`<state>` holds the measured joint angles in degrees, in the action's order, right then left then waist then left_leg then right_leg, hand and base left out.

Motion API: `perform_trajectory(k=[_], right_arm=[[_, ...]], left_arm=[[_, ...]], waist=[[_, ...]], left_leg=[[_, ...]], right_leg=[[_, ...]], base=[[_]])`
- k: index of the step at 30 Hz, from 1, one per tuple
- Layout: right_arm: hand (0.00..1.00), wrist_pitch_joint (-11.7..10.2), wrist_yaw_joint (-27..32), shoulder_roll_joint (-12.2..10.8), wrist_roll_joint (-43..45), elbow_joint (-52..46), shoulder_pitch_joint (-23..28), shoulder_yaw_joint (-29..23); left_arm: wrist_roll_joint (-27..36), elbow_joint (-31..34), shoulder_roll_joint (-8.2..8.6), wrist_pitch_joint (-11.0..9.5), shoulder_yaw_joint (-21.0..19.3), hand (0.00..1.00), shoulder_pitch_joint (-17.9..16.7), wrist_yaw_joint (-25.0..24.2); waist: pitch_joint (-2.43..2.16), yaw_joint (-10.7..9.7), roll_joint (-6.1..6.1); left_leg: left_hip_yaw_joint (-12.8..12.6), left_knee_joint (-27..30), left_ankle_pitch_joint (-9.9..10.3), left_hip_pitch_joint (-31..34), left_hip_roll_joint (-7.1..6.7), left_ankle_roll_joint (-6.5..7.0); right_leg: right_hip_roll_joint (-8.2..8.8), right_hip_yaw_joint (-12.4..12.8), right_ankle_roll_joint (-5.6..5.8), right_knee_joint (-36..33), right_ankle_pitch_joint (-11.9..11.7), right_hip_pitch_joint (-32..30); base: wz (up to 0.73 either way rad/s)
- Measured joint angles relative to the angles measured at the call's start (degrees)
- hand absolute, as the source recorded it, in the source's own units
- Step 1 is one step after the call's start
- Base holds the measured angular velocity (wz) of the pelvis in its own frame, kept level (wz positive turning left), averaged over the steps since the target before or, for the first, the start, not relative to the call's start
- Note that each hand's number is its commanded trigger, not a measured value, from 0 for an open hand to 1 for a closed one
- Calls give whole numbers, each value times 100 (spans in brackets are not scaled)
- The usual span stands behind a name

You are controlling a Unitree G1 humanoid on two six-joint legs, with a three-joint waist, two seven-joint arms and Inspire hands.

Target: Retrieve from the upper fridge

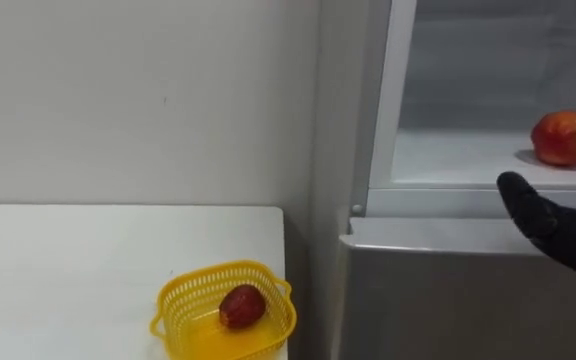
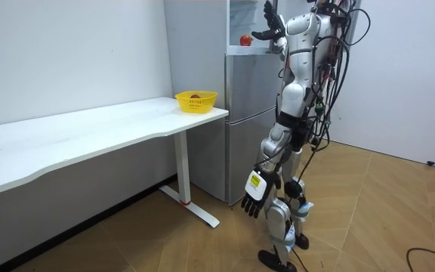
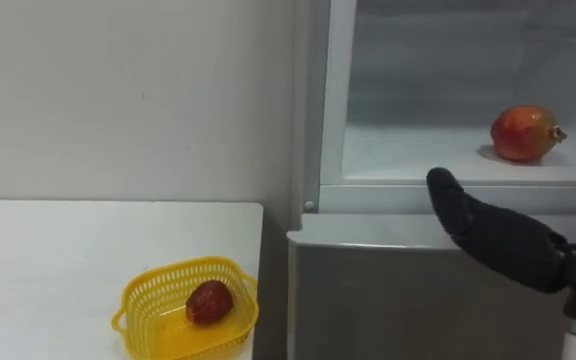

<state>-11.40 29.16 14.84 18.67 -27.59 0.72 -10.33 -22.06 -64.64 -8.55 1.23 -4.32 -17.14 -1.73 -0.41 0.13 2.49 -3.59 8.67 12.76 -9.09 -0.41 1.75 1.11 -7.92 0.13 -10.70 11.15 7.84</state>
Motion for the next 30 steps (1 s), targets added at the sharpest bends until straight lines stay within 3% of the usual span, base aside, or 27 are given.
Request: perform_trajectory(k=[1,3,9,17,19,23,26,28,30], right_arm=[[0,-11,79,23,-22,43,0,-27],[0,-11,90,105,-105,165,1,-93],[0,128,73,471,-636,718,-71,-480],[0,411,-15,837,-1116,1744,-780,-711],[0,512,-72,910,-1215,1799,-840,-713],[0,536,-128,1009,-1189,2013,-1153,-807],[0,533,-114,1343,-1238,2443,-1546,-879],[0,647,-114,1643,-1435,2833,-1734,-894],[0,745,-121,1748,-1578,2963,-1775,-895]], left_arm=[[5,0,0,0,-13,0,-16,0],[3,1,-1,0,-49,0,-16,4],[-11,-6,-4,11,-204,0,-66,-32],[-5,42,-42,94,-231,0,-33,-192],[-2,46,-48,127,-231,0,-39,-261],[-13,52,-49,130,-293,0,-48,-404],[-6,52,-101,127,-401,0,-46,-414],[-9,52,-172,127,-498,0,-55,-400],[-6,50,-218,136,-555,0,-63,-396]], waist=[[27,1,56],[5,6,79],[10,46,220],[25,17,244],[51,31,281],[52,26,311],[54,42,385],[30,73,462],[31,124,544]], left_leg=[[1,0,2,3,3,-4],[0,0,3,7,5,-6],[56,-8,4,-7,-2,-5],[60,12,6,-15,-1,-7],[62,11,6,-14,2,-8],[79,20,6,40,-1,-8],[86,76,5,89,1,-9],[81,80,4,97,5,-10],[80,93,4,99,10,-11]], right_leg=[[-5,0,0,8,0,-2],[-10,-1,0,15,0,-5],[-11,-16,0,12,0,8],[-10,-42,0,9,0,32],[-12,-47,0,7,0,29],[-12,-43,-1,-2,0,-35],[-11,-46,-9,-6,-5,-88],[-11,-79,-9,-10,-5,-90],[-12,-99,-9,-14,-5,-88]], base=[[0],[0],[0],[0],[0],[0],[0],[4],[2]])
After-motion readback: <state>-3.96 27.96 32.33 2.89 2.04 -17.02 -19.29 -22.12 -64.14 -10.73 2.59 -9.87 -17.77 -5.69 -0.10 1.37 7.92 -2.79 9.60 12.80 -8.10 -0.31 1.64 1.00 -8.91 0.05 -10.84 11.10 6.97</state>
